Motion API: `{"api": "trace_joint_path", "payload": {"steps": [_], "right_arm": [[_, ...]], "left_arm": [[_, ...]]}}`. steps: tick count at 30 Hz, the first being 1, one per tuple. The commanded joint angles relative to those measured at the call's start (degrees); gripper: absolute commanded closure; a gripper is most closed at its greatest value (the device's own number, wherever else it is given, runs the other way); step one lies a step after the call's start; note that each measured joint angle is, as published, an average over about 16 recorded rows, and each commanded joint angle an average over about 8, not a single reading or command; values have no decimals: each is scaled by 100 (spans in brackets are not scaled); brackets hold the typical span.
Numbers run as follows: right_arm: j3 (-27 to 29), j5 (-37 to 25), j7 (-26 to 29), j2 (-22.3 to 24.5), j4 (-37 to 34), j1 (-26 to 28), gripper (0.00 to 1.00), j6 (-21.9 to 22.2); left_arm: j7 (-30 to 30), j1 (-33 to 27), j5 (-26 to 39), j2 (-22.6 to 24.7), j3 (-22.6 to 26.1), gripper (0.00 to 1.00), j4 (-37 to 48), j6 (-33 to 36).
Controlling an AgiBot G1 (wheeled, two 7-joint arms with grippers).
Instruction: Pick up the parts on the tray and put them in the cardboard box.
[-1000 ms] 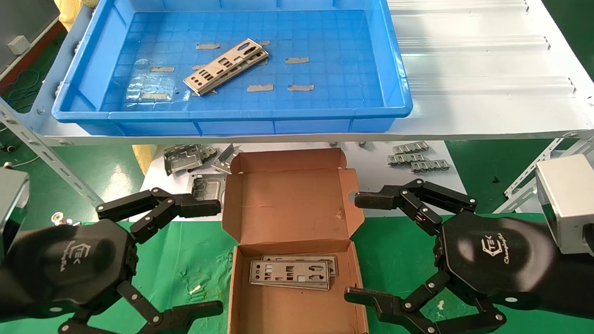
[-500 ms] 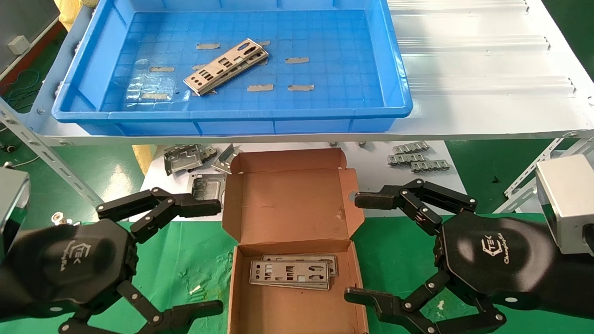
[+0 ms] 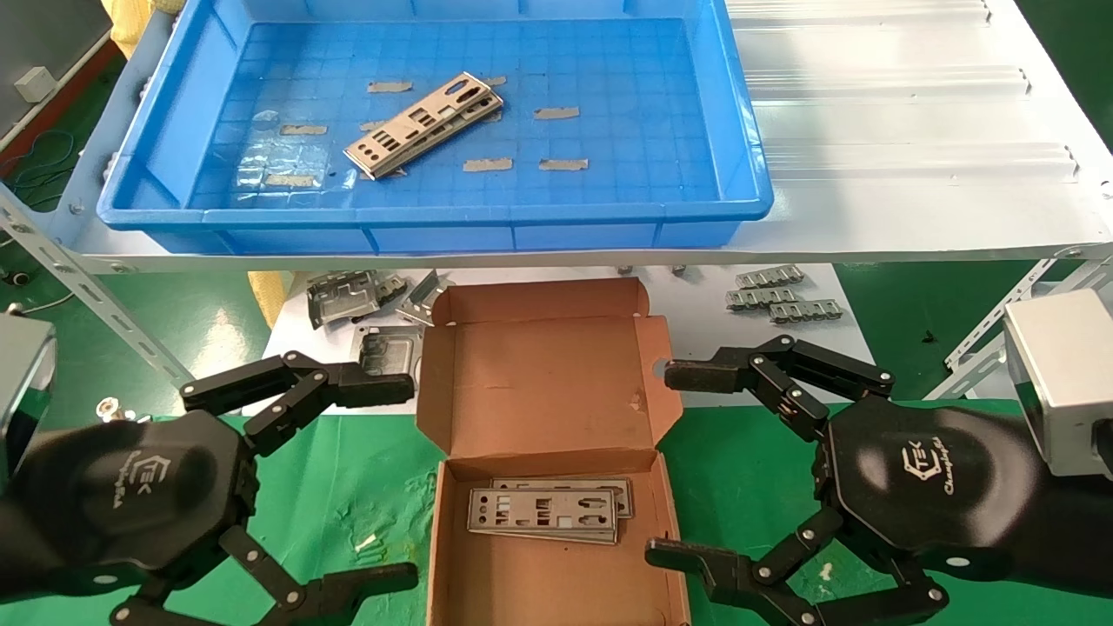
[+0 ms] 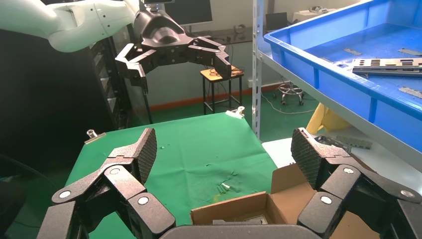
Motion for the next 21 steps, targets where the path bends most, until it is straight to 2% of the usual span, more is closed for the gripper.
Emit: {"api": "trace_joint_path", "payload": {"steps": [1,21], "right_arm": [[0,0,0,0,0,0,0,0],[0,0,0,0,0,0,0,0]], "left_arm": [[0,0,0,0,0,0,0,0],[0,0,0,0,0,0,0,0]]}}
